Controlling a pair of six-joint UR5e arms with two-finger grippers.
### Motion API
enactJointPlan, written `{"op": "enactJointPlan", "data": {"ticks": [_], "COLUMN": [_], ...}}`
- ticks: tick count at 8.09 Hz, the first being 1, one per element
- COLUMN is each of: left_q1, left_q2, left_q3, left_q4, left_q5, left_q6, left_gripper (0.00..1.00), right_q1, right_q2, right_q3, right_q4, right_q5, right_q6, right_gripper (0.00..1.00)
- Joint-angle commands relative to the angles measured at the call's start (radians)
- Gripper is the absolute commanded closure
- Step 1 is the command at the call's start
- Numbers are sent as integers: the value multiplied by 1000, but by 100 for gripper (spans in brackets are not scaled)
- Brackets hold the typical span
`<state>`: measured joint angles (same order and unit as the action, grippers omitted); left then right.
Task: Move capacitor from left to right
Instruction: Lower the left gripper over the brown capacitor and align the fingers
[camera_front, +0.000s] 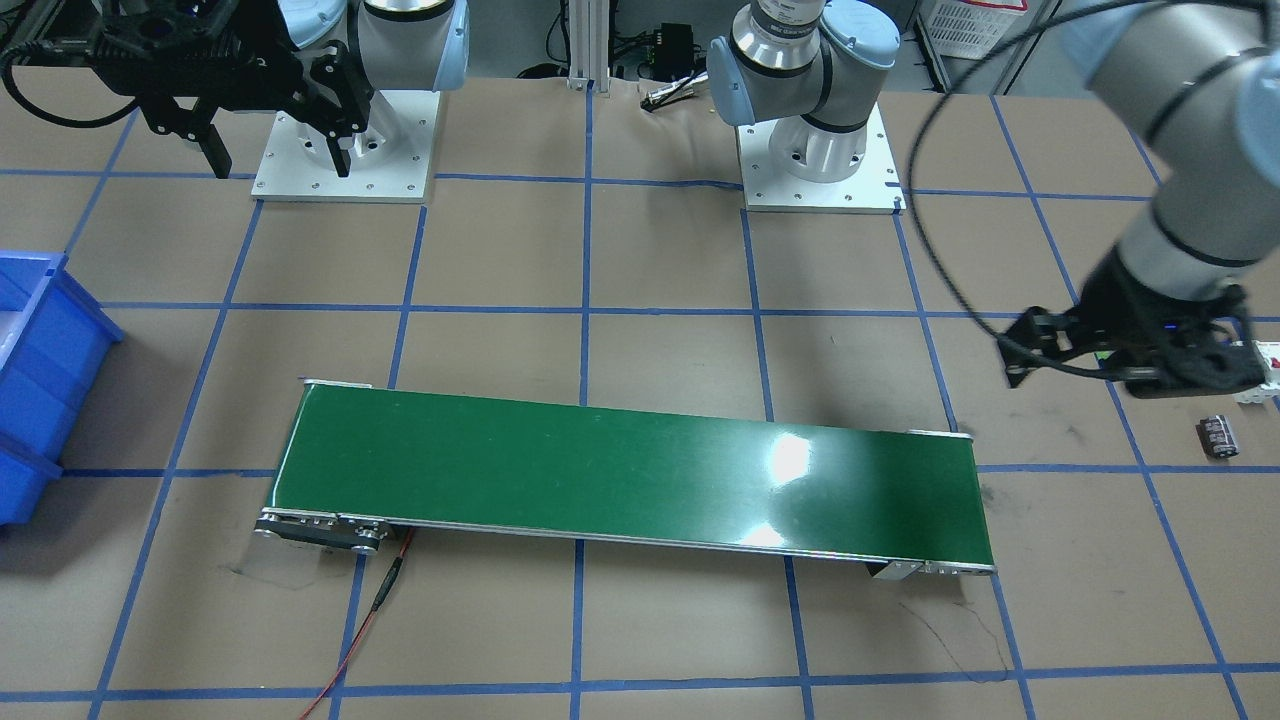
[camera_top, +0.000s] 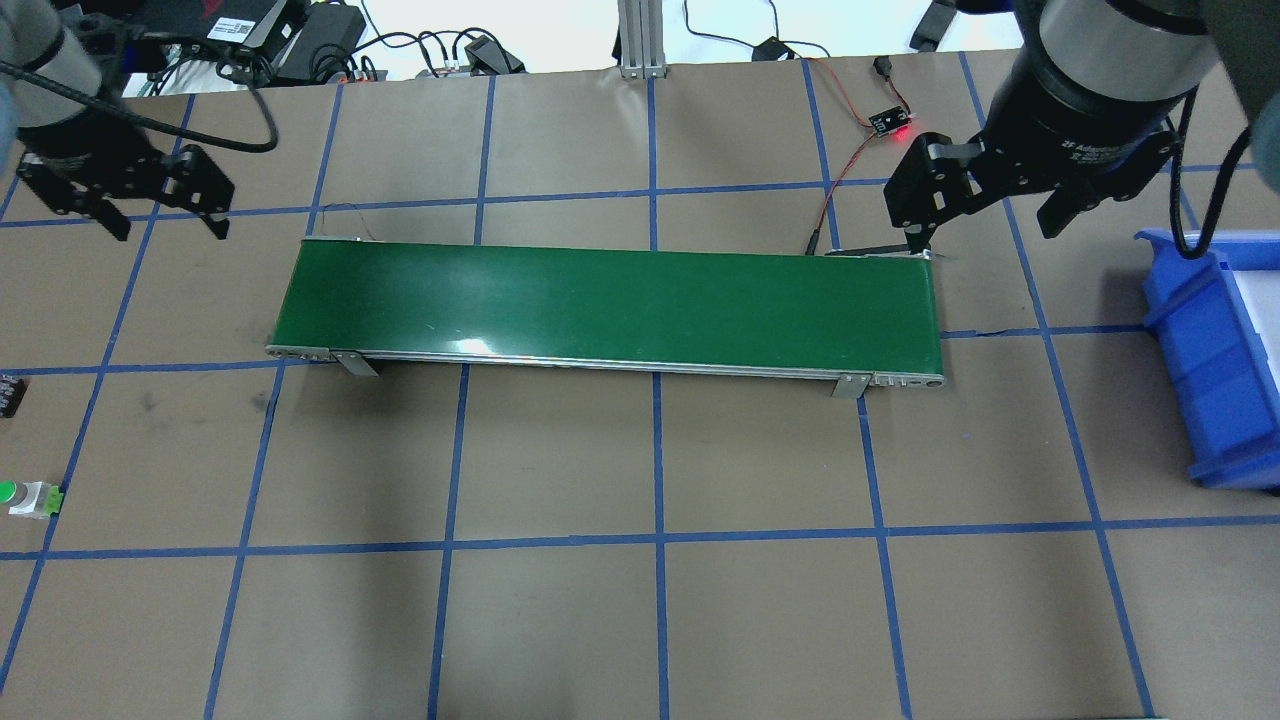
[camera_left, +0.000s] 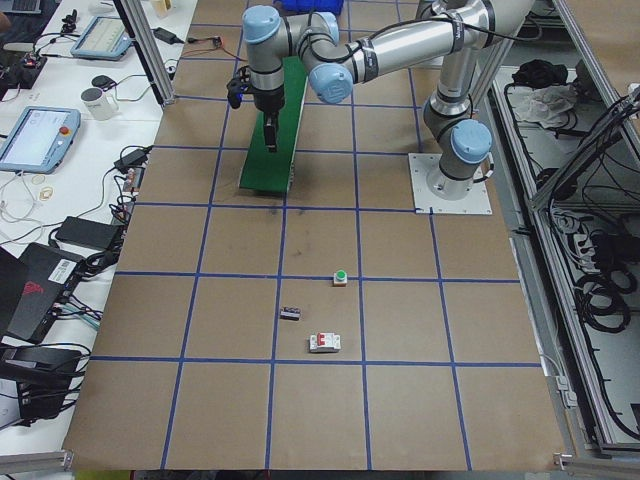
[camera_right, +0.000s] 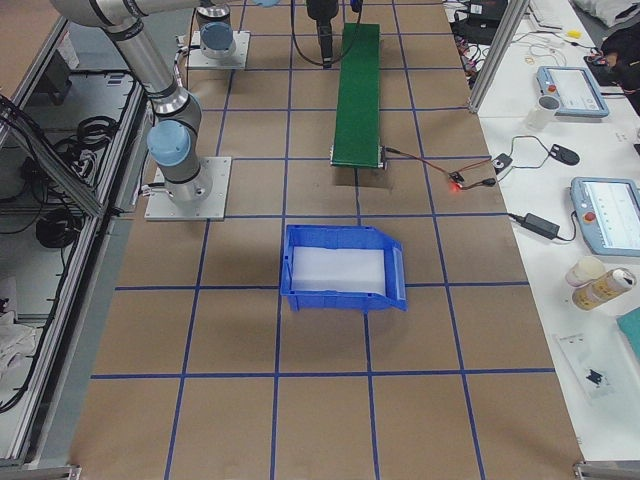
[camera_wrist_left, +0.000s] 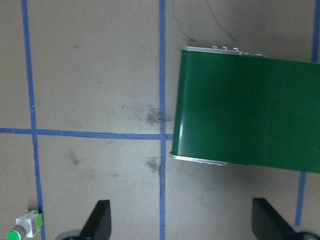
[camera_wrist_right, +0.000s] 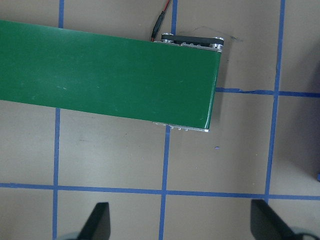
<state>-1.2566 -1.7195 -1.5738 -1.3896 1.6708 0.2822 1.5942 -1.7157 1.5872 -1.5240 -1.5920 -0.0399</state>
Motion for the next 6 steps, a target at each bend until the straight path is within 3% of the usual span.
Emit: {"op": "enactJointPlan", "data": {"ticks": [1, 3, 6], "left_q1": [190, 310, 414], "left_q2": [-20, -84, -222], "left_q3": [1, 1, 1], "left_q4": [7, 26, 229], "left_q5": [27, 30, 30], "left_q6": [156, 210, 432], "left_gripper": [0, 0, 0], "right_q1": [1, 0, 0], "right_q2": [-1, -1, -1], "right_q3": [0, 0, -1], "right_q4": [4, 5, 7], "right_q5": [0, -2, -2], "right_q6": [2, 0, 0], "right_gripper": [0, 0, 0]}}
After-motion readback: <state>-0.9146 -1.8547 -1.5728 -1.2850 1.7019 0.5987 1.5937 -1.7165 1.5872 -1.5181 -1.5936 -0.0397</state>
